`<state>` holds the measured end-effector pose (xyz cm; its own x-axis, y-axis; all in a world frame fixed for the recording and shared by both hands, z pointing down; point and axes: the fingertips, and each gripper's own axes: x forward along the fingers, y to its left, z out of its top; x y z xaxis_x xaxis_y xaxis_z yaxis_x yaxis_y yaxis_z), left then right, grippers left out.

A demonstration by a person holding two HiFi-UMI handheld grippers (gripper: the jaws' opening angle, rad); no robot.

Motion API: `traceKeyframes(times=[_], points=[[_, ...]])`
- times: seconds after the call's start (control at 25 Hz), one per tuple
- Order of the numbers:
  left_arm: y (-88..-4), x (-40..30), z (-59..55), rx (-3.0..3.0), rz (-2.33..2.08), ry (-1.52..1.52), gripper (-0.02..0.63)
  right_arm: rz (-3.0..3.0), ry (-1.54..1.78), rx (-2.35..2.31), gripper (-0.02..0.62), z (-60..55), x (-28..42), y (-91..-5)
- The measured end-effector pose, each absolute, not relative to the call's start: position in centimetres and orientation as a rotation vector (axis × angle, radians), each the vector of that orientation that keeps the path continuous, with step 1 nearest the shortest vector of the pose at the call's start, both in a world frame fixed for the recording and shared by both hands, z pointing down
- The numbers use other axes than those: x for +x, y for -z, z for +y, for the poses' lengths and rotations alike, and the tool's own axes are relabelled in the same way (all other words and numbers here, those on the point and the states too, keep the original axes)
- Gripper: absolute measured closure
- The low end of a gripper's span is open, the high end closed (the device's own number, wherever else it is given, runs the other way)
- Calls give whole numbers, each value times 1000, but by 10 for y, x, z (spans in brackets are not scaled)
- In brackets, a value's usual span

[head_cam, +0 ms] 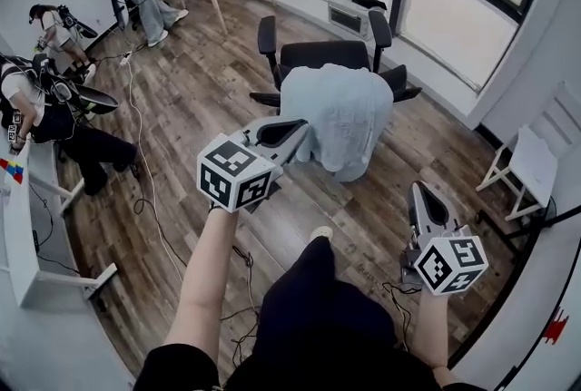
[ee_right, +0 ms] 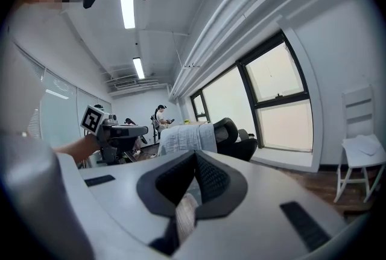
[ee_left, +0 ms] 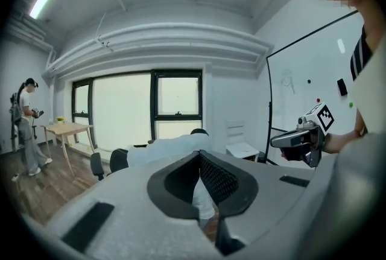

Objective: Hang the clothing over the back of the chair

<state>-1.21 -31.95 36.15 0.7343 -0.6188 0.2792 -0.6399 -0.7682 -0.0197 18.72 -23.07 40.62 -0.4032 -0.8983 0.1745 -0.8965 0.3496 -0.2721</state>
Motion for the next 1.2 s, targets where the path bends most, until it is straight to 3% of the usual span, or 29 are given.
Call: traceKeyframes(times=[0.52, 0.84, 1.2], points=[[-415, 2, -206, 2721, -1113, -115, 598, 2663, 540, -1585, 594, -175, 166, -432], [-468, 0, -162, 2611, -1249, -143, 598, 2776, 546, -1580, 594, -151, 155, -464], [-469, -4, -160, 2625, -1245, -135, 598, 2831, 543, -1545, 594, -152, 138, -470]])
